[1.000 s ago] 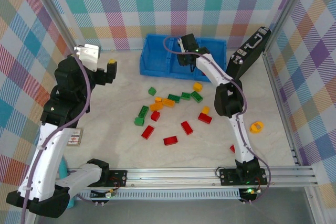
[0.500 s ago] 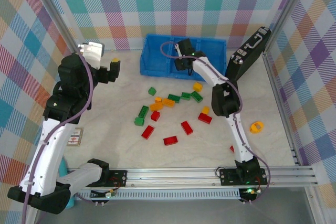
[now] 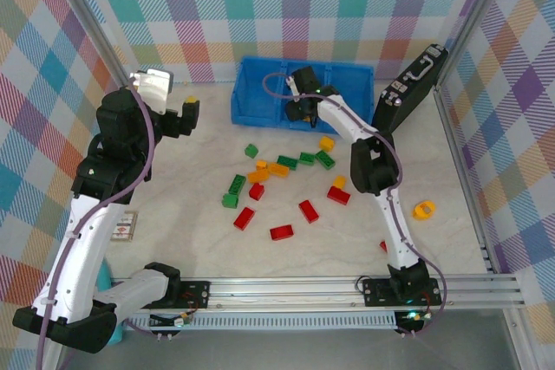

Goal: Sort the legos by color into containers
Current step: Place the lego in the container, then pick up the lego from the center of the table.

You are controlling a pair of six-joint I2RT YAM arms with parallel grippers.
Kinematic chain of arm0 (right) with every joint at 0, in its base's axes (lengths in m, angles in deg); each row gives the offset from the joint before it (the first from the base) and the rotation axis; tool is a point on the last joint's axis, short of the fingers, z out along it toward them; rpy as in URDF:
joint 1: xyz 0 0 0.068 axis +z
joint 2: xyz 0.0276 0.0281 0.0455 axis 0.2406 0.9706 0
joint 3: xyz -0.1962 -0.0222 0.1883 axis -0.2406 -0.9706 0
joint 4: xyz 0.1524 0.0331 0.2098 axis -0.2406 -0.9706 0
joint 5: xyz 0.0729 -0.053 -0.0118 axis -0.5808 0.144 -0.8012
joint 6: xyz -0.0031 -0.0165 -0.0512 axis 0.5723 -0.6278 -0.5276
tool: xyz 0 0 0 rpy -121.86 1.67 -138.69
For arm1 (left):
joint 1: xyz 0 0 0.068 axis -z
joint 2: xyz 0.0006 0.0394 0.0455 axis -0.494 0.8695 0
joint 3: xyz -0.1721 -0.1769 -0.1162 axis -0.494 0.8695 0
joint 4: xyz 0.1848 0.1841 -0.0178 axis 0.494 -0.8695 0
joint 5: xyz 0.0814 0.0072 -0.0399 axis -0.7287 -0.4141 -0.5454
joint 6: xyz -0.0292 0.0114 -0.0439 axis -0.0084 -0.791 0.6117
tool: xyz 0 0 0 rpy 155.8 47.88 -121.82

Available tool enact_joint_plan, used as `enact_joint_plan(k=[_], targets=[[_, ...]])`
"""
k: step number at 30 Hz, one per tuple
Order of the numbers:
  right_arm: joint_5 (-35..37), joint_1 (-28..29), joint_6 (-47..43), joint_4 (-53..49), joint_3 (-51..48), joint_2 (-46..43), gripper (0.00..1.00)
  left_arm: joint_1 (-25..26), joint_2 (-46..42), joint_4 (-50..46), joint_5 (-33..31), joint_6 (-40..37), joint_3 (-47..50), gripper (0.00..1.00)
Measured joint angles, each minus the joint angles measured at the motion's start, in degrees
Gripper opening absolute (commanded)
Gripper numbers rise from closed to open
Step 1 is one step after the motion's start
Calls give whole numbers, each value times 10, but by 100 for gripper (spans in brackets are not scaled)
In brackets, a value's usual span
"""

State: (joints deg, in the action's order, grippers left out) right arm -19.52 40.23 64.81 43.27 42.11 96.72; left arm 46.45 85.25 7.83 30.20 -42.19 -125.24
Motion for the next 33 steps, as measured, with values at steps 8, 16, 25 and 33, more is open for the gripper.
enact_joint_plan(k=[8,16,25,33], targets=[[-129,6,-110,8,-188,-214,62,0,-10,0,16,-1,0,100],[-198,12,-222,0,-321,-346,62,0,-36,1,18,-2,4,100],[-196,19,-261,-63,-358,-305,62,0,-42,1,24,-2,11,100],[-180,19,-292,-70,-358,-257,66,0,-53,1,31,-1,22,100]])
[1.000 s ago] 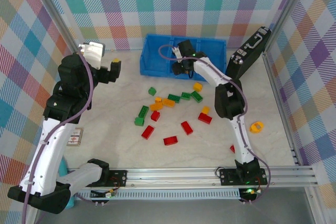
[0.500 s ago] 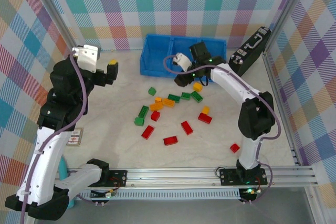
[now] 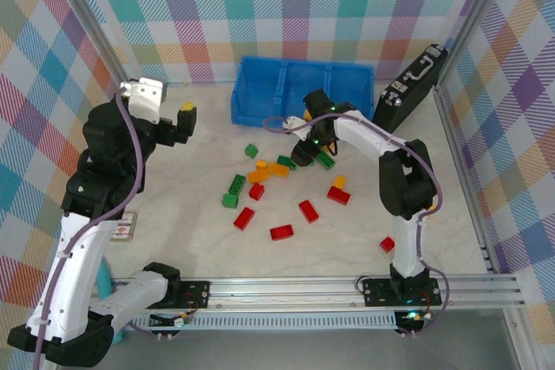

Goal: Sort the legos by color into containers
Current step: Pick up the lego from the center of the table.

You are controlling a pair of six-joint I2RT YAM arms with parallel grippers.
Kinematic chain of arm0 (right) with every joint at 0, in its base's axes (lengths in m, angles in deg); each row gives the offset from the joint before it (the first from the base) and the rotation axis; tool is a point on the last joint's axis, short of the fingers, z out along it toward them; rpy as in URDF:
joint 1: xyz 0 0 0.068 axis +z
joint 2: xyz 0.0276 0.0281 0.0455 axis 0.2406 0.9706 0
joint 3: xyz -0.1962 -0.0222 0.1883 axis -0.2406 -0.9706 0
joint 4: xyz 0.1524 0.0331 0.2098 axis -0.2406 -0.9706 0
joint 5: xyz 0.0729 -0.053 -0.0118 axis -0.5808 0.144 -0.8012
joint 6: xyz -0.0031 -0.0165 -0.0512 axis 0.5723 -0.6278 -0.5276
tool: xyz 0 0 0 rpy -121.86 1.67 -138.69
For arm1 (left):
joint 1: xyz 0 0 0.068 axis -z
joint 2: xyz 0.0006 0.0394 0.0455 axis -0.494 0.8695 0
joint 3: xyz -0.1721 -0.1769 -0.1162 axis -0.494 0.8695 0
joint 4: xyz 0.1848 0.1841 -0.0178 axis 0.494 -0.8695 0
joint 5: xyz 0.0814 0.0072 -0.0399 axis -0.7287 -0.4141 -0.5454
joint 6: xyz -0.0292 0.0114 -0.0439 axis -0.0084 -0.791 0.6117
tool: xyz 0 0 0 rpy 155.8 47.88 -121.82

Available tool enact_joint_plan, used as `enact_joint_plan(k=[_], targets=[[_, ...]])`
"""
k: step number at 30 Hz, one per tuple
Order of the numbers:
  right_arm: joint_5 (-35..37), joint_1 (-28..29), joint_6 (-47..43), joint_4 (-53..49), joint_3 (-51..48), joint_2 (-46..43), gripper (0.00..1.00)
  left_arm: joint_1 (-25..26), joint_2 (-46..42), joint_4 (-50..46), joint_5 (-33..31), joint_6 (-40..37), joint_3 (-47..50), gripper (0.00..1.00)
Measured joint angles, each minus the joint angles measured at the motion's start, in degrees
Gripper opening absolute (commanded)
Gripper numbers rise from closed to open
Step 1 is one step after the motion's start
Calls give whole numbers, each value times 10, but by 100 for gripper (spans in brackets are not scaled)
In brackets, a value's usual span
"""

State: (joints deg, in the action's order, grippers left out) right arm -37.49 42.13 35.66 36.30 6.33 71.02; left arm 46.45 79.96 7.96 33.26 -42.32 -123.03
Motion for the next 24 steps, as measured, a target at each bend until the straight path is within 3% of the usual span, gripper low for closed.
enact_joint_plan(k=[15,19,24], targets=[[55,-2,-38,5,19,66,64,0,-3,3,9,-1,10,100],[59,-5,-43,6,19,81,55,0,-3,3,8,-1,10,100],[59,-5,-47,8,19,90,37,0,-3,3,8,-1,10,100]])
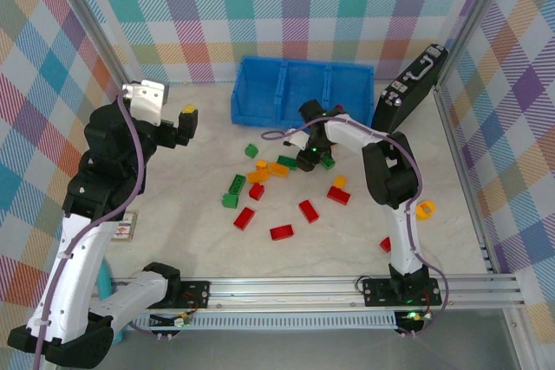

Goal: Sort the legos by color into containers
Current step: Pick up the lego from the center of the table.

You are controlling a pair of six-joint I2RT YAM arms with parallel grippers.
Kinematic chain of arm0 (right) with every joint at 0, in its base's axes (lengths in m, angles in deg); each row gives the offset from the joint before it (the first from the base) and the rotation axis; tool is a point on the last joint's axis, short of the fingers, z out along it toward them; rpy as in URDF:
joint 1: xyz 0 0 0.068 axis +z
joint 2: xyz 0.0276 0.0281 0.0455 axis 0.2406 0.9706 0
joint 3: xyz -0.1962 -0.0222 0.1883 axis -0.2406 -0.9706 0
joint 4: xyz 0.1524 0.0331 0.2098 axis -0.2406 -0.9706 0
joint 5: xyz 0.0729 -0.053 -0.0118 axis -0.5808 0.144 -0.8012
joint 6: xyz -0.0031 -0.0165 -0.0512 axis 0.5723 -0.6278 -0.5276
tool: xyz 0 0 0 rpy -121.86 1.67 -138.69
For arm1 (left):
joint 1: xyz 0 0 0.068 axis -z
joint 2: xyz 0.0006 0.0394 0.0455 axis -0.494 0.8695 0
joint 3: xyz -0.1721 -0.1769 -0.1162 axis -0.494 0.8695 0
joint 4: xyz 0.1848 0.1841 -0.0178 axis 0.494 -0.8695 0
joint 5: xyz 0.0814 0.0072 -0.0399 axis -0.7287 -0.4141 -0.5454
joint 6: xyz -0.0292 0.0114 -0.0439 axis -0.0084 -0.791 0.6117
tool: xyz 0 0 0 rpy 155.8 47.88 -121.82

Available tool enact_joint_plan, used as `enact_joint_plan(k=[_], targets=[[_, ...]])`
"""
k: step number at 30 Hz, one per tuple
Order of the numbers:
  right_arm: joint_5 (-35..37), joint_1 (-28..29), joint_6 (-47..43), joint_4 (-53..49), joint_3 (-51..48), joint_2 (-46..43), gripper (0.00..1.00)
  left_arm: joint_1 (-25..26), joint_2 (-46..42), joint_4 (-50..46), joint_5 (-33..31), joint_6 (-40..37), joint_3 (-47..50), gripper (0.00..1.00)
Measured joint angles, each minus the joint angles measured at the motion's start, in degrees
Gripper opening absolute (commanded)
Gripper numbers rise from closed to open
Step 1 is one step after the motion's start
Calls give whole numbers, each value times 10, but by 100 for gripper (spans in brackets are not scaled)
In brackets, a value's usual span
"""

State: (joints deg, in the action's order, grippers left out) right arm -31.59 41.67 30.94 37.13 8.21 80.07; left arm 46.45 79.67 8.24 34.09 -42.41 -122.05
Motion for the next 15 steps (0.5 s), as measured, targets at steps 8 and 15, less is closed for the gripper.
enact_joint_plan(k=[8,15], targets=[[-2,0,7,2,2,0,20,0,4,0,0,0,0,100],[-18,0,45,-6,3,-26,21,0,4,0,0,-2,0,100]])
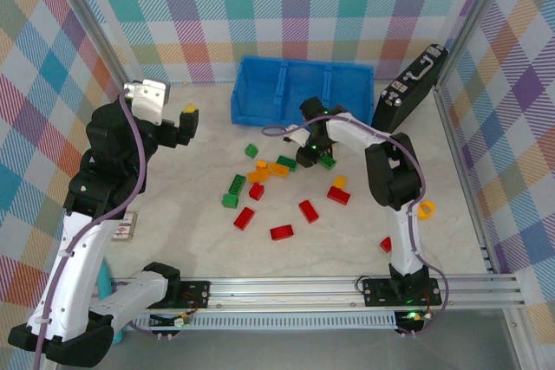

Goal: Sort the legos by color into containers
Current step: Pick up the lego from the center of the table, then place the lego in the container.

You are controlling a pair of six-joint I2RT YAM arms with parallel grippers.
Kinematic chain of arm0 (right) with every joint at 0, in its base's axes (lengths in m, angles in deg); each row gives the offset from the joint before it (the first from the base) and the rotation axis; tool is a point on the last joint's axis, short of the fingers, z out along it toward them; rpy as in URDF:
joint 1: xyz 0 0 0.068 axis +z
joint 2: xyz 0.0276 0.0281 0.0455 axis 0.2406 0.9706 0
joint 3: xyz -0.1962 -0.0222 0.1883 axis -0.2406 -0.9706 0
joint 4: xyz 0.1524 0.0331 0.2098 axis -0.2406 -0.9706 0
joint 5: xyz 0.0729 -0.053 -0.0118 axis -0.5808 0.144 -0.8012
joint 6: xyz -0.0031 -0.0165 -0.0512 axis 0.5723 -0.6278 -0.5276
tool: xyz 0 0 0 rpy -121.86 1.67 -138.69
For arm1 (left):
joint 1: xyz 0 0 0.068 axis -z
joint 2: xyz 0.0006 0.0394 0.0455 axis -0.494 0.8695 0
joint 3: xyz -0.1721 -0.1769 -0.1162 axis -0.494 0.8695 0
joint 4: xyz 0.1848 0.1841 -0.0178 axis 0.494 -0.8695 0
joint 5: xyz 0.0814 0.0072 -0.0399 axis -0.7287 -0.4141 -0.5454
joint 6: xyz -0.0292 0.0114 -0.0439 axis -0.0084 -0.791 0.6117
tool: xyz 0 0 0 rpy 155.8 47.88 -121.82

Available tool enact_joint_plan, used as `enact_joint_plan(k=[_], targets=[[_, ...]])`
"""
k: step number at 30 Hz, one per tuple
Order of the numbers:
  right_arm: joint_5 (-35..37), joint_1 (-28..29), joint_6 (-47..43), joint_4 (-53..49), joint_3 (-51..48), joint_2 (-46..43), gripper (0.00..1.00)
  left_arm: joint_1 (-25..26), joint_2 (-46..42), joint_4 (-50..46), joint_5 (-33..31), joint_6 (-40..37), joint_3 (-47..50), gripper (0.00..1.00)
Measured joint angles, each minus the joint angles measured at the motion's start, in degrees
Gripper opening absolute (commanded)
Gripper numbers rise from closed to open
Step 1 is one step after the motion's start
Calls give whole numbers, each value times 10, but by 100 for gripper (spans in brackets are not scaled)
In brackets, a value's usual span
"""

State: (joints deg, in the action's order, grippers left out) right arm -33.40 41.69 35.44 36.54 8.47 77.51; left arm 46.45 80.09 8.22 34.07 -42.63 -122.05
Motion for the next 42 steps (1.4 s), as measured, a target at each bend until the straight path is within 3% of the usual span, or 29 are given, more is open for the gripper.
enact_joint_plan(k=[11,22,30,42], targets=[[-11,31,62,30,179,-26,22,0,0,0,5,-9,0,100],[66,83,75,134,426,190,24,0,-11,-8,4,-13,-2,100],[139,90,47,177,469,273,28,0,-30,-19,1,-22,-8,100],[159,90,23,190,505,314,47,0,-41,-19,0,-24,-8,100]])
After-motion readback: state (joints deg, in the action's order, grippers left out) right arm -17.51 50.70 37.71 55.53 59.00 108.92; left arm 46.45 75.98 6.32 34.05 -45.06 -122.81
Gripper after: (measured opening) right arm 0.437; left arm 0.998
